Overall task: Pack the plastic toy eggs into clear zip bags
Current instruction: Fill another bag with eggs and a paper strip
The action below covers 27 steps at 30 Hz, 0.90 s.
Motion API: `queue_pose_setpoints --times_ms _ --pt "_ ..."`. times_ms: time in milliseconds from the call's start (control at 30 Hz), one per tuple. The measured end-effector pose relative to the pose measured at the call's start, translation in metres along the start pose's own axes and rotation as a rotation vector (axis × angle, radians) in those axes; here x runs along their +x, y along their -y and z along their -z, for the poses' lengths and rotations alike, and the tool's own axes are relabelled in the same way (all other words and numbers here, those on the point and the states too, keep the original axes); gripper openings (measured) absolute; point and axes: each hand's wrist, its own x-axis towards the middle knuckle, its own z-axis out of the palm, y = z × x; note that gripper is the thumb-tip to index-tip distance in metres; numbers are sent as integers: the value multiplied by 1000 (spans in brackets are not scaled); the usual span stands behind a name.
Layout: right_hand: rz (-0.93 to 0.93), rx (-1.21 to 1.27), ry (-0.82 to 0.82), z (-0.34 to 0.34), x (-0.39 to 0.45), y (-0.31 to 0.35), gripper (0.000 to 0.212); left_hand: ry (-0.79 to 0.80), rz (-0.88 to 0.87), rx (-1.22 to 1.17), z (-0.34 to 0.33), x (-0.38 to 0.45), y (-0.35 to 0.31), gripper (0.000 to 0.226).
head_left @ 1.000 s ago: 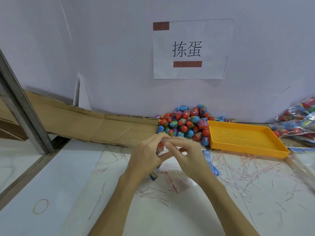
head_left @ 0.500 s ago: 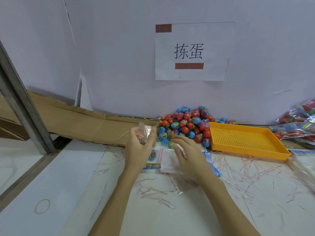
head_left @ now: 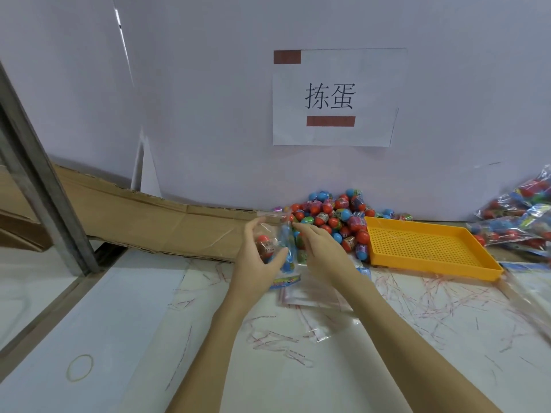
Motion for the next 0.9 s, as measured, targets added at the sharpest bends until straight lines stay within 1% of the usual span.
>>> queue_pose_setpoints --times_ms 33,100,267,433,533,700,800,900 --pt "-4 -58 35 -1 6 -1 53 2 -9 3 0 0 0 71" --pt "10 -91 33 -4 14 -4 44 7 -17 16 0 0 0 72" --pt "-4 38 -101 -9 6 -6 31 17 -10 61 0 -3 -1 72" --pt "-39 154 -177 -12 -20 -6 16 46 -2 91 -3 -5 -1 60" --pt "-64 253 -299 -10 -31 -1 20 57 22 94 -4 -6 0 53" --pt "-70 414 -522 13 -38 8 25 45 56 106 -3 -5 0 47" --pt "6 500 -632 31 -44 19 26 27 37 135 -4 -4 -1 46" --pt "132 541 -657 41 -49 35 26 15 32 146 -6 -4 -2 46"
